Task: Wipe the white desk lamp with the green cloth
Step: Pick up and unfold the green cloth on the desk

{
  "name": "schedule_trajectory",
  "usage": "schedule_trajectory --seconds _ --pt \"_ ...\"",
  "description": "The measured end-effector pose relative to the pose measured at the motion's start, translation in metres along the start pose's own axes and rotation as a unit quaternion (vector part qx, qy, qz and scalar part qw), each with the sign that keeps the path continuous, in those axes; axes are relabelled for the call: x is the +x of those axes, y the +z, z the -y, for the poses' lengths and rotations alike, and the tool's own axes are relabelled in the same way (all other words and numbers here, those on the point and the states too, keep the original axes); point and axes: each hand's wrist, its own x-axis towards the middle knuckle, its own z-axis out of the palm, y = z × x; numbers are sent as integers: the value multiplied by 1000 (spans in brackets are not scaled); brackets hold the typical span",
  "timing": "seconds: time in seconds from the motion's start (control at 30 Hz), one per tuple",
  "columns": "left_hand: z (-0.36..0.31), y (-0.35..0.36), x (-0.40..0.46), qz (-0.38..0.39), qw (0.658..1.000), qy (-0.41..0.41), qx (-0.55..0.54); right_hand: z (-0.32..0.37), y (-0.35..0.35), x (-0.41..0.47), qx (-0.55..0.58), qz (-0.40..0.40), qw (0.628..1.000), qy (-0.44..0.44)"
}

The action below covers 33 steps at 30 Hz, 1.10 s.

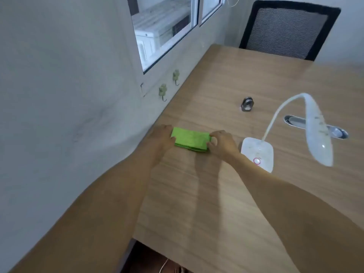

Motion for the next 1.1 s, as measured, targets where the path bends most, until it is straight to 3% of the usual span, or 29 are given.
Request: schedule_trajectory --seconds 0.3,0.43,0.57,0.67,0.8,0.97,1.1 --pt "-14 3 35 92 993 61 32 6 15 36 -54 137 988 40" --pt "-20 3 39 111 991 51 48 7 18 35 -59 111 991 55" --pt "-23 -3 31 55 994 64 71 9 12 30 -67 78 994 44" --pt "-23 -13 20 15 995 69 72 6 5 19 -39 45 998 33" --pt "-23 -25 0 45 998 44 -12 2 -7 -6 89 35 993 67" --pt "-35 -34 -30 101 992 35 -69 0 -24 -49 390 48 905 165" --pt "-54 -32 -53 151 972 9 -182 -11 -36 -80 502 50 821 266"
